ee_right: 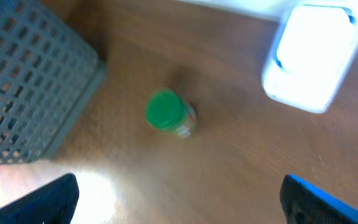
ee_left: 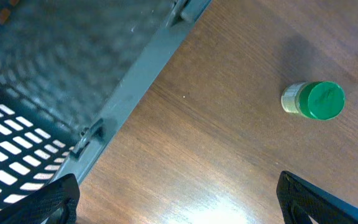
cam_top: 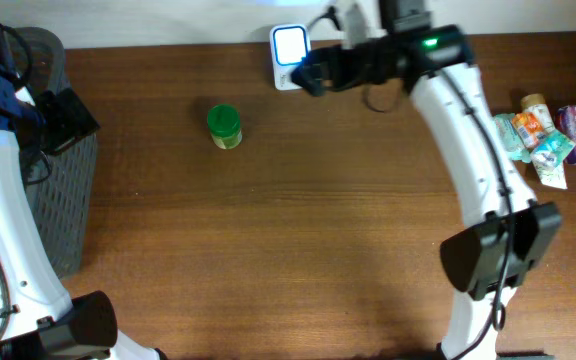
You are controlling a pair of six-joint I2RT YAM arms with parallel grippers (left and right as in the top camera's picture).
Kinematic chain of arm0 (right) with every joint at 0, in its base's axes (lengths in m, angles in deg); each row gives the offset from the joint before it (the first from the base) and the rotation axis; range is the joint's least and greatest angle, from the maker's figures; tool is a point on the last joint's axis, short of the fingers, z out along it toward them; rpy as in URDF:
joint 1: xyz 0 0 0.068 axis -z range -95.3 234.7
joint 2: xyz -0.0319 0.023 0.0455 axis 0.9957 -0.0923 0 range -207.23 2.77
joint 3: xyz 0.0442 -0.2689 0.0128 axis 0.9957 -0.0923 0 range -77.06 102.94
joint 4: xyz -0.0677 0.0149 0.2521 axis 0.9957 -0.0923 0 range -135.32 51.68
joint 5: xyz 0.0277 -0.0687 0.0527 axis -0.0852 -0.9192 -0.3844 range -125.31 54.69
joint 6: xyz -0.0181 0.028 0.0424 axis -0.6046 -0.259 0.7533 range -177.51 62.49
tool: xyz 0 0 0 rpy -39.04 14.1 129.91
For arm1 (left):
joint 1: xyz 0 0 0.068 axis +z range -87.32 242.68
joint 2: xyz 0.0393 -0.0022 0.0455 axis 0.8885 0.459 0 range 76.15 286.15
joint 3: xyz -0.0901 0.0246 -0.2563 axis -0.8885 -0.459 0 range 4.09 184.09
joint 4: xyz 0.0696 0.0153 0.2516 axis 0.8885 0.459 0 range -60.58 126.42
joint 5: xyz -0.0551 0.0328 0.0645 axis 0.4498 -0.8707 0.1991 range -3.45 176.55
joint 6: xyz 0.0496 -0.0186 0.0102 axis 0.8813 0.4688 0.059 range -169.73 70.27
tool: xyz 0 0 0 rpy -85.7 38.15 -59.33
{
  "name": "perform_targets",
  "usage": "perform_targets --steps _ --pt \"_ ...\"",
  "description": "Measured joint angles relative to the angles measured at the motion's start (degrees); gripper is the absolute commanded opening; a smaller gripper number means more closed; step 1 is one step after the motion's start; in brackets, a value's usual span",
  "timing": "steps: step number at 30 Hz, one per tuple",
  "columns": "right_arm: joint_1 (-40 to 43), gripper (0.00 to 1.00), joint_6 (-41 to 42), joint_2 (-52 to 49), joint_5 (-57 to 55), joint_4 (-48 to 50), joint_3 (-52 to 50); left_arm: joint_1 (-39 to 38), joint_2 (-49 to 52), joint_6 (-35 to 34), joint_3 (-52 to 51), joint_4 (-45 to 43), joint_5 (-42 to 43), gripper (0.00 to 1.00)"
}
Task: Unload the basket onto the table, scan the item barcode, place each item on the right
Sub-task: 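Reach the right gripper left to the green-lidded jar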
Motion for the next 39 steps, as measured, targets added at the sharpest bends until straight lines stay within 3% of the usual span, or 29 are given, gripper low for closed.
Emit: perform_targets --steps 5,10,14,20,28,32,39 --pt "-11.93 0.99 -0.02 -0.72 -17.09 5.05 -0.02 0.0 0.0 0.0 0.0 -0.04 0.0 0.99" --pt "-16.44 0.99 -2.23 -2.56 -25.14 9.75 -0.07 0.0 0.0 0.0 0.0 -0.07 0.0 0.99" --pt "-18.08 0.99 -8.85 -9.44 -26.45 8.48 -0.09 0.0 0.0 0.0 0.0 -0.04 0.0 0.99" --pt "-18.38 0.99 -9.6 -13.68 -26.8 12.5 -0.7 0.0 -0.02 0.0 0.0 -0.07 0.0 0.99" --pt "-18.38 0.99 -24.41 -16.72 -21.53 19.87 -0.72 0.0 0.0 0.0 0.0 -0.07 0.0 0.99" --pt "-18.38 0.99 -26.53 -23.19 -21.51 25.22 -0.72 0.0 0.0 0.0 0.0 -0.07 0.0 0.99" --pt "-18.38 0.99 -26.6 -24.65 -21.51 31.21 -0.72 0.0 0.0 0.0 0.0 -0.04 0.0 0.99"
